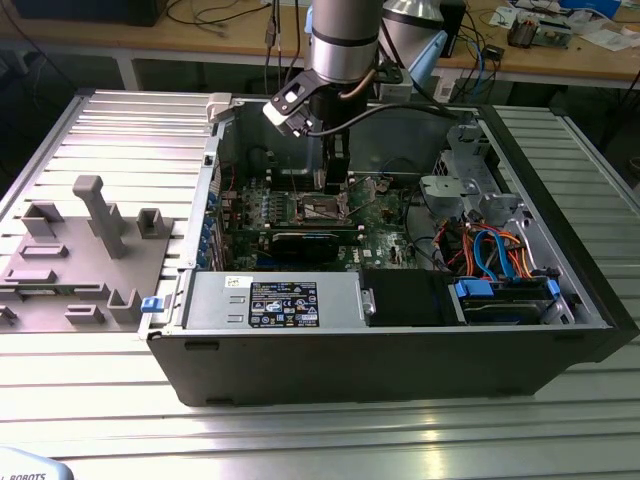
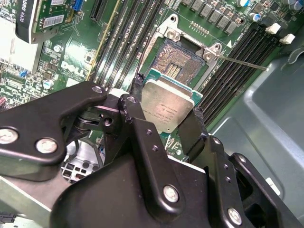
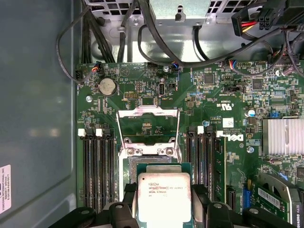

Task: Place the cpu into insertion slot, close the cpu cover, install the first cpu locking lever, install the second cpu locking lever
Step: 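Place the cpu into insertion slot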

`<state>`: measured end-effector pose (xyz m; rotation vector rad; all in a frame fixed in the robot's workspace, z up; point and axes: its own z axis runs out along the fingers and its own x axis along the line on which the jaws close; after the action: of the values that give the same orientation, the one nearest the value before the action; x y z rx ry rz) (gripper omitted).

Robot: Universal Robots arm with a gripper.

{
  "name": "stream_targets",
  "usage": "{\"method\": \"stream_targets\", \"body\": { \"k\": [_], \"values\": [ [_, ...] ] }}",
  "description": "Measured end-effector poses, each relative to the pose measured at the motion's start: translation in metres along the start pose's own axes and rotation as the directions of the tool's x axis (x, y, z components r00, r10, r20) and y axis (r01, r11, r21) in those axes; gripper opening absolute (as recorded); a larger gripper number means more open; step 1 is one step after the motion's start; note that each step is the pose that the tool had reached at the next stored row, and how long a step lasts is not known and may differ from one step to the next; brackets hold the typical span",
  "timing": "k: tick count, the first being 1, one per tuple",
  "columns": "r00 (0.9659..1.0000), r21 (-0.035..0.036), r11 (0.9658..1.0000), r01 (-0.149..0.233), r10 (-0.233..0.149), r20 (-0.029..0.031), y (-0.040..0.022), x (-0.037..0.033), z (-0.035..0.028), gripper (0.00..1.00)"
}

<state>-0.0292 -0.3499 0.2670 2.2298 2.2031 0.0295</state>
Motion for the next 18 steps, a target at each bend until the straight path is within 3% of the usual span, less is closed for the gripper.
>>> {"method": "stream_targets", "body": {
  "k": [5, 7, 18],
  "values": [
    [1.0, 0.0, 1.0, 0.0, 0.0, -0.0001, 0.0, 0.0, 0.0005, 0.54],
    [1.0, 0.0, 1.0, 0.0, 0.0, 0.0, -0.0001, -0.0001, 0.0077, 0.54],
    [1.0, -0.0001, 1.0, 0.0, 0.0, -0.0001, -0.0002, -0.0001, 0.0111, 0.54]
  ]
}}
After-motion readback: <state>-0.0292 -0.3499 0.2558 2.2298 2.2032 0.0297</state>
